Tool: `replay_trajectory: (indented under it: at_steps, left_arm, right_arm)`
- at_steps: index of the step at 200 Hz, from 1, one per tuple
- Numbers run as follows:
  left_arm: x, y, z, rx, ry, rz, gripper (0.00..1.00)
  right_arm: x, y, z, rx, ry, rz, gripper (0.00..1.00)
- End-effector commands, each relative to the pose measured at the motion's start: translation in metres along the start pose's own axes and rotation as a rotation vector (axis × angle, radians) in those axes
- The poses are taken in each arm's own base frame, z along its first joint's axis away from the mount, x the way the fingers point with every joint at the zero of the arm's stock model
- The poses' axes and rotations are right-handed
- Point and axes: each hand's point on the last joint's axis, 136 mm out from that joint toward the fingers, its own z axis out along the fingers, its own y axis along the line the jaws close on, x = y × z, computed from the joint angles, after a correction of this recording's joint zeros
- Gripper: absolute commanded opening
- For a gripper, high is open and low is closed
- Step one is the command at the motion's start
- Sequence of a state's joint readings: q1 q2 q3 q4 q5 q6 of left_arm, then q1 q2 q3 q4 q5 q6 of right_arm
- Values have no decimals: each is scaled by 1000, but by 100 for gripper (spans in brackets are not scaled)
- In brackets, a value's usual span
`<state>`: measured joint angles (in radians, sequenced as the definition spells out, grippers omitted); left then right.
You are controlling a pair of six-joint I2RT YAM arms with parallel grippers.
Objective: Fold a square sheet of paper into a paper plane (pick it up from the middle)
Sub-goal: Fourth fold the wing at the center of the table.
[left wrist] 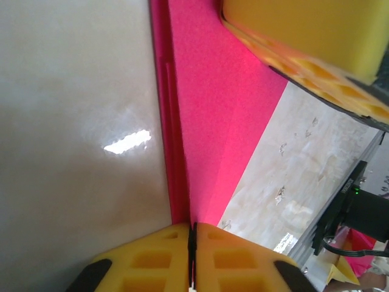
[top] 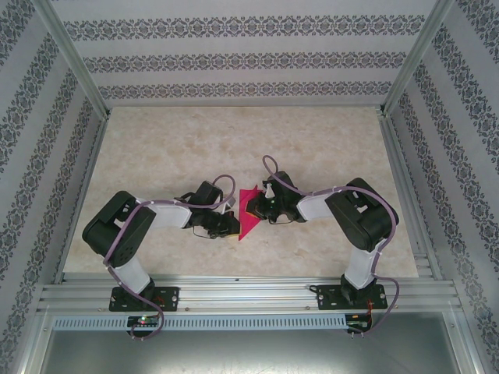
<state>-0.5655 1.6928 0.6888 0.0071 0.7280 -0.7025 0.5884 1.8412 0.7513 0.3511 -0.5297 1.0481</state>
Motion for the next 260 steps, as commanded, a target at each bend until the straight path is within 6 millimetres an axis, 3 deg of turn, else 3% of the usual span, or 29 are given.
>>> replay_trajectory:
  at_steps: [1,31,58,107,141,181,210,244,260]
  left_arm:
    - [58,49,0,-196,167,-120,13]
    - [61,45,0,-201,181,-98,14]
    - [63,47,1,-234,193,-84,6]
    - [79,63,-9,-395,233,-63,5]
    - [82,48,-18,-372,190,-39,8]
    - [57,15,-52,-331,16,25,15]
    - [30,-13,-67,-198,-128,36,16]
    - [-16,-66,-62,45,-206,49,15]
    - [-34,-78,-50,108,-211,38,15]
  right_arm:
    - [10,-58,4,203,-1,62,9]
    - [10,-57,3,206,-2,58,9]
    - [11,-58,4,209,2,58,9]
    - [13,-62,5,242,-5,58,8]
    - [15,-68,2,259,-13,66,8]
    - [18,-68,2,269,-25,69,8]
    - [22,-70,1,278,-40,84,8]
    - [26,-73,2,289,-61,102,8]
    - [26,-74,2,288,-59,104,8]
